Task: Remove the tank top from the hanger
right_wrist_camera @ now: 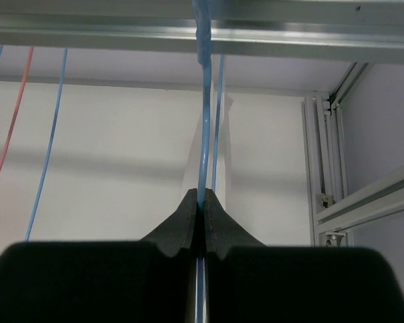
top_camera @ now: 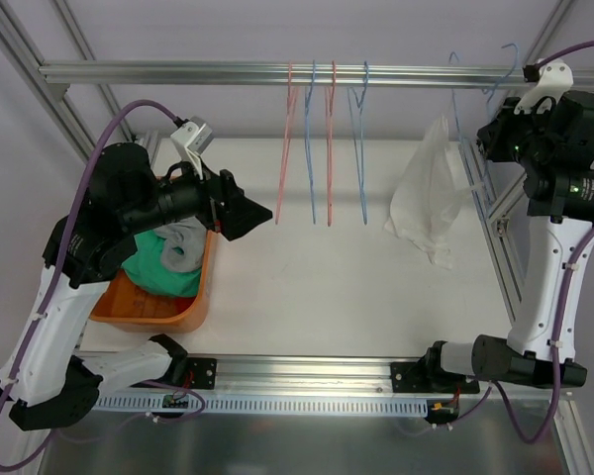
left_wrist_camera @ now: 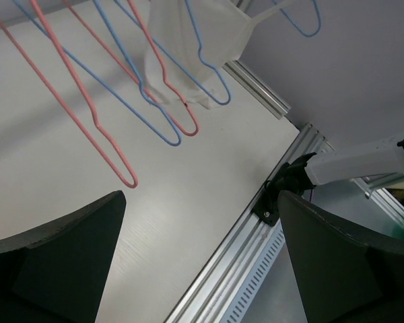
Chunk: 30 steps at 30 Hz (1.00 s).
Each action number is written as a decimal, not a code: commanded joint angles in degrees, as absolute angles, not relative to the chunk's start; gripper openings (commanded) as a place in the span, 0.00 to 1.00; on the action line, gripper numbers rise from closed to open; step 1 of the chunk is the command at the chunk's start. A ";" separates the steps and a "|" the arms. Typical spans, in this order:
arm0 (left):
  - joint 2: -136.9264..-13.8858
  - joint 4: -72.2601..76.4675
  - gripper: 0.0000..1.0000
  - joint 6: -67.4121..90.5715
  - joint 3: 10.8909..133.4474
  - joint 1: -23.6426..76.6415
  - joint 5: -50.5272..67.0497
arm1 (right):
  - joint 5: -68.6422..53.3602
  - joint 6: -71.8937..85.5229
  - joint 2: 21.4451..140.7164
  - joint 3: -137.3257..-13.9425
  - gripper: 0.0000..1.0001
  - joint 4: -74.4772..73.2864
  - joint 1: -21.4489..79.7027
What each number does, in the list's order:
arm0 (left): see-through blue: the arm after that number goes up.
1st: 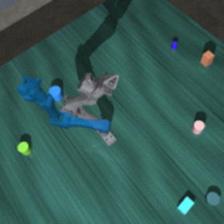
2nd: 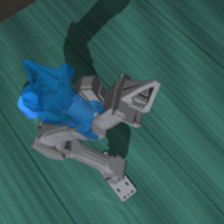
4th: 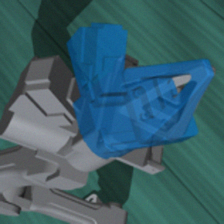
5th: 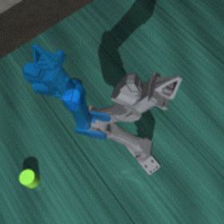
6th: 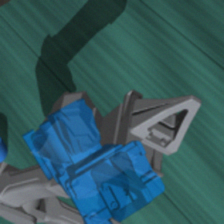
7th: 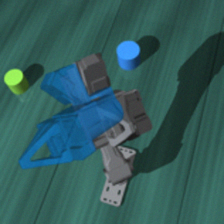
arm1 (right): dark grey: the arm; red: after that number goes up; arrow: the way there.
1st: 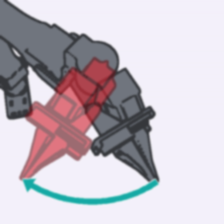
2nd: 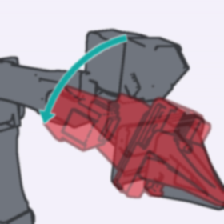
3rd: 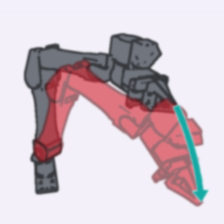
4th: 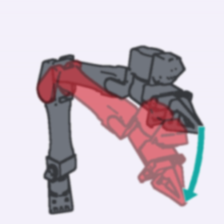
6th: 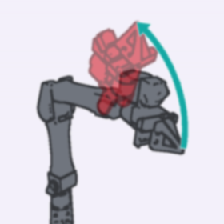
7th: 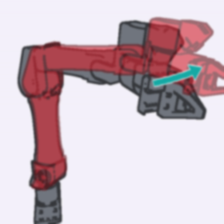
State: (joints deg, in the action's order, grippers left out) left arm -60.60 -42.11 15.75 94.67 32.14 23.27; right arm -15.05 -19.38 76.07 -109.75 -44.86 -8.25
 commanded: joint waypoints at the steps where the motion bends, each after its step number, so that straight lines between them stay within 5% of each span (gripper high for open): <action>1: -61.08 -37.71 0.99 15.03 97.91 35.15 22.06 | -16.87 -15.84 70.34 -109.60 0.00 -44.99 -7.91; 10: -66.88 -23.48 0.99 10.56 98.96 51.30 12.84 | -21.09 -10.46 44.23 -89.93 0.00 -54.03 -7.65; 15: -75.13 -15.22 0.99 8.18 101.85 55.72 14.75 | -21.87 -9.58 35.96 -90.44 0.00 -60.11 -2.05; 26: -92.89 -9.41 0.99 1.50 112.32 57.92 24.52 | -13.45 -9.84 38.67 -103.36 0.00 -72.86 11.07; 30: -95.09 -7.91 0.86 0.97 112.06 57.92 22.95 | -13.01 -10.28 39.46 -105.03 0.00 -72.86 11.95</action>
